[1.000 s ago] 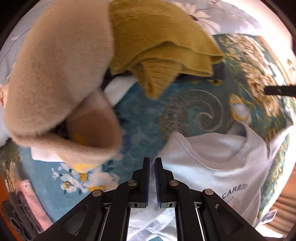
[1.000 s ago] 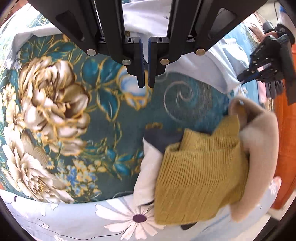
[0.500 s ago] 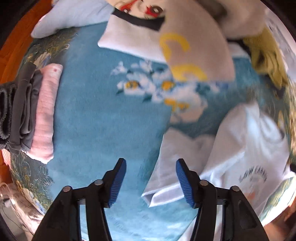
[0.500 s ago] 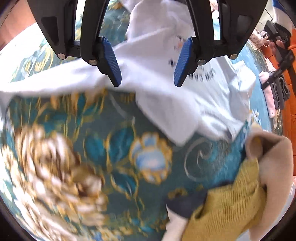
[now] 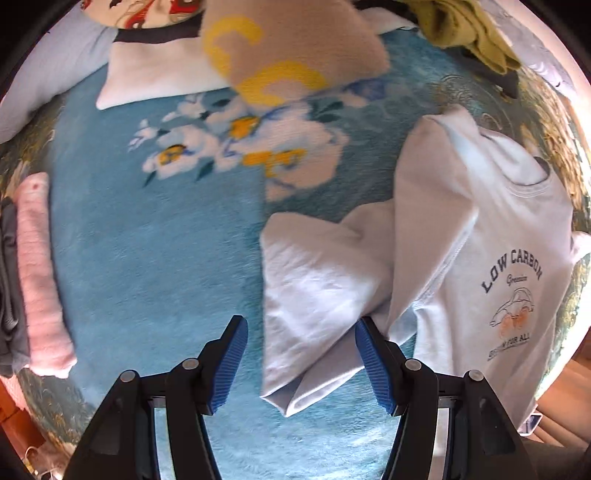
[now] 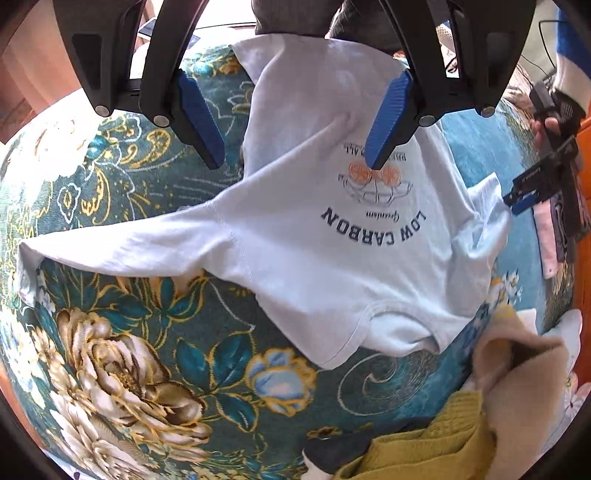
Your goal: Fold clothes
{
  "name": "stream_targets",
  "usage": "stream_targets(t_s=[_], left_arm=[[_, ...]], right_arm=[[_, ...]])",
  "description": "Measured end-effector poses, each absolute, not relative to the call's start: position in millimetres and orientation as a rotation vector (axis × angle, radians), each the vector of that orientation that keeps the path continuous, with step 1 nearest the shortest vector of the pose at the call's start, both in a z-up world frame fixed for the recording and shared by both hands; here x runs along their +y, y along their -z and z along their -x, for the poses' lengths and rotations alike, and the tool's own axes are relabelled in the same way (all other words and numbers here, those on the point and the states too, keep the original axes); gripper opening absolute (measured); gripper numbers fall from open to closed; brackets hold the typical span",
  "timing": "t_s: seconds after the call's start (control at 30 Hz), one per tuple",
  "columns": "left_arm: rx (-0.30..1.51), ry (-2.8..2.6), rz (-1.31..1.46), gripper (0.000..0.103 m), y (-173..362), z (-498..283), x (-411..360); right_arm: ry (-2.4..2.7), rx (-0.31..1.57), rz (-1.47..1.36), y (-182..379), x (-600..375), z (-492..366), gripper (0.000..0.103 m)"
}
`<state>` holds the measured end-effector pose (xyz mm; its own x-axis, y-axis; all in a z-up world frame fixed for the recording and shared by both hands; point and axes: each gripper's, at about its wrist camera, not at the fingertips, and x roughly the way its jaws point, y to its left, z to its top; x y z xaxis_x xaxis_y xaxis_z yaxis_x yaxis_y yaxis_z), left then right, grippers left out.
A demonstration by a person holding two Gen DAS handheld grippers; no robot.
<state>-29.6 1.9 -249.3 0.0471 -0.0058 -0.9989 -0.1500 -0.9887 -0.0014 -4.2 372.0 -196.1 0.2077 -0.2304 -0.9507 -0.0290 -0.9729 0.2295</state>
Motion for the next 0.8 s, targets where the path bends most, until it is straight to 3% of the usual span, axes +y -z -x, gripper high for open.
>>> stream_targets(t_s=[0.1,0.17,0.2,0.23,0.57,0.63,0.73,0.8], left_arm=[[0.094,-2.115,2.179,0.062,251.9,30.0,-4.4],[0.026,-2.134,2.17,0.034,252.6,30.7,-10.8],[0.018,-2.155,2.174,0.011,252.0,30.9,-14.6],[-0.002,-2.184,2.171,0.005,249.4,30.5,-19.8],[-0.725,-2.689,2.066,0.002,165.5,-23.5,-156.8],[-0.942,-2.742,2.105,0.002,162.9,-41.1,-199.0],[-1.406,-2.621,2.169,0.002,172.6,-74.7,-239.5],[-1.593,-2.544,2.205,0.002,180.0,-87.7,-248.7]], right_arm=[[1.848,-0.222,-2.327,192.1,365.5,-6.7,0.08],[1.835,-0.203,-2.333,189.1,359.2,-14.0,0.08],[1.829,-0.193,-2.331,187.1,355.7,-17.2,0.08],[1.822,-0.183,-2.329,185.1,352.1,-20.4,0.08],[1.866,-0.094,-2.277,163.4,336.5,-20.3,0.08],[1.872,-0.085,-2.277,162.2,334.5,-21.5,0.08],[1.865,-0.073,-2.279,162.6,330.3,-26.1,0.08],[1.858,-0.056,-2.275,162.4,327.1,-29.1,0.08]])
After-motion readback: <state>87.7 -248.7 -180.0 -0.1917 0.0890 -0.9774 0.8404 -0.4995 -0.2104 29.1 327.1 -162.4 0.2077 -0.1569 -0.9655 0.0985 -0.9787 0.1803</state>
